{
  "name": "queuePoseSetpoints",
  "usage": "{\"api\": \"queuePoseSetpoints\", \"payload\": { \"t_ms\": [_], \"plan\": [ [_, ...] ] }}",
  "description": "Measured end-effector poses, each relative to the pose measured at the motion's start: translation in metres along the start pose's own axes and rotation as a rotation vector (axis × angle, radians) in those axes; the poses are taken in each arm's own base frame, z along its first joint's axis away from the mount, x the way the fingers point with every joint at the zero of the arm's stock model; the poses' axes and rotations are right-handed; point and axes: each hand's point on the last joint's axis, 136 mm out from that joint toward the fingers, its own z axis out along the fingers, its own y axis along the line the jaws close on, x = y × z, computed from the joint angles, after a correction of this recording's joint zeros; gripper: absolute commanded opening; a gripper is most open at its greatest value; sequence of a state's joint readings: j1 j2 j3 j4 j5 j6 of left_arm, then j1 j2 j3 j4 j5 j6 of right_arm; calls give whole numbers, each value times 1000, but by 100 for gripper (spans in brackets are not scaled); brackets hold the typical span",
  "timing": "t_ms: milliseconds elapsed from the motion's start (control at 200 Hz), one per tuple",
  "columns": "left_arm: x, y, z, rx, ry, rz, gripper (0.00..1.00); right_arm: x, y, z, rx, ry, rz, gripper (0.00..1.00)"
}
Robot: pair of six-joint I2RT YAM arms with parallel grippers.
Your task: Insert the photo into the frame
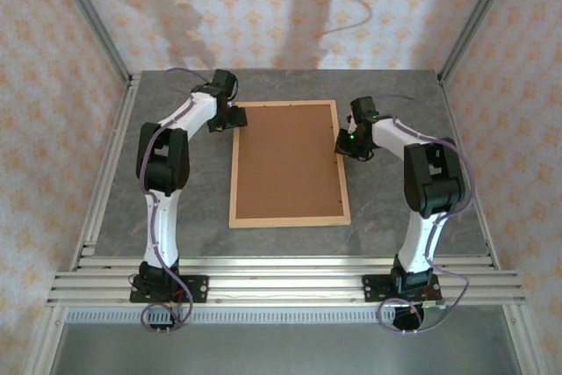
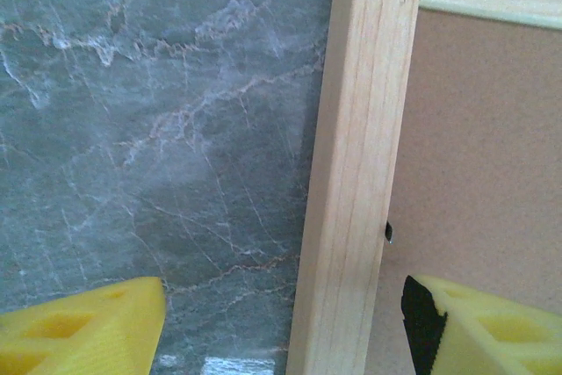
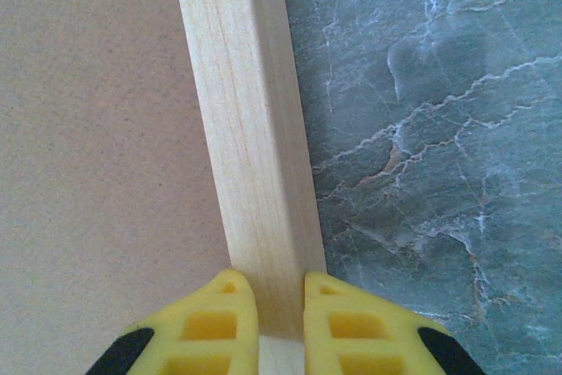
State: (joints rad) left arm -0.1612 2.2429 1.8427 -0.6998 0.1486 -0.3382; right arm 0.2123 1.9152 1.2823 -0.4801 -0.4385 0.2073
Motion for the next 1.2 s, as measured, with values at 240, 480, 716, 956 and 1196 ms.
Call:
{"api": "queuePoseSetpoints", "payload": {
  "t_ms": [240, 480, 716, 956, 1196],
  "plan": [
    [-7, 10, -1, -9, -11, -20, 74, 0, 0, 0, 0, 0, 0, 13],
    [-10, 10, 11, -8, -3, -24, 74, 0, 0, 0, -1, 0, 0, 12],
    [-13, 8, 11, 1, -8, -24, 75, 0, 0, 0, -6, 2, 2, 12],
    [-12, 5, 14, 19, 4, -27, 74, 0, 0, 0, -6, 2, 1, 12],
    [-9, 2, 17, 44, 22, -28, 73, 0, 0, 0, -9, 3, 1, 11]
  ]
}}
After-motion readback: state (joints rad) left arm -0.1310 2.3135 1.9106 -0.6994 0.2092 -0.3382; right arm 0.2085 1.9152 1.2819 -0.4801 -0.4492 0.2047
